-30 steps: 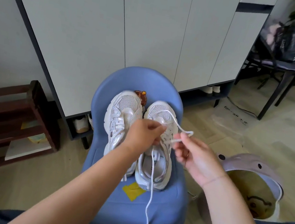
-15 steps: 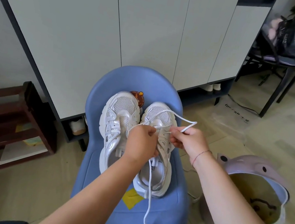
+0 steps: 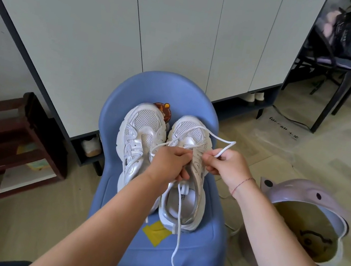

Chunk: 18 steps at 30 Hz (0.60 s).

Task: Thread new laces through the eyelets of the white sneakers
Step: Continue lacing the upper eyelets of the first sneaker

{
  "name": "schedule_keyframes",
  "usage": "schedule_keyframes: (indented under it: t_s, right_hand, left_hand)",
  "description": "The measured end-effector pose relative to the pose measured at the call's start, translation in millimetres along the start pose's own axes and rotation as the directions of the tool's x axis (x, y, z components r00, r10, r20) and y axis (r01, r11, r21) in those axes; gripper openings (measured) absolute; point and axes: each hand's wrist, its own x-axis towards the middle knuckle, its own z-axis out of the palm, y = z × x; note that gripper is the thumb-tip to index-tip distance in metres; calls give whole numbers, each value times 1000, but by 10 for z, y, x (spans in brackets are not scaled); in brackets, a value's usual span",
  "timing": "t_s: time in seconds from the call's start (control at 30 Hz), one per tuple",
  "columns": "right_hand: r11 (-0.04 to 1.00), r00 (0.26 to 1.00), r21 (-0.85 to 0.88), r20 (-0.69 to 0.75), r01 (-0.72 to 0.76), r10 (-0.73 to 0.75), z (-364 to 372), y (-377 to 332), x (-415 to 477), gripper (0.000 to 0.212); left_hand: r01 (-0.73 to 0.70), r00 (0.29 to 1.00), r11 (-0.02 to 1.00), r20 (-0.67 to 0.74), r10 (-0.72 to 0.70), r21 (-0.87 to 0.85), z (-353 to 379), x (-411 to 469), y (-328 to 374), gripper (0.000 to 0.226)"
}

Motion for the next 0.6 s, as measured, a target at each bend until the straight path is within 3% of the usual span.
schedule_keyframes:
  t_s: [0.23, 0.53, 0.57, 0.6]
  right_hand:
    - [966, 998, -253, 57, 54, -41, -78, -97, 61, 7]
    - [661, 976, -717, 166, 219, -143, 8, -355, 227, 23]
    - [687, 973, -690, 178, 228, -144, 13, -335, 235, 20]
    - [776, 975, -595, 182, 210, -124, 5, -299, 231, 15]
  left_hand:
    - [46, 999, 996, 24, -44, -82, 14, 26, -36, 24]
    - [13, 1000, 990, -1, -13, -138, 65, -40, -48, 34]
    - [12, 1000, 989, -1, -12, -144, 65, -43, -51, 35]
    - [10, 1000, 988, 1, -10, -153, 65, -49, -48, 35]
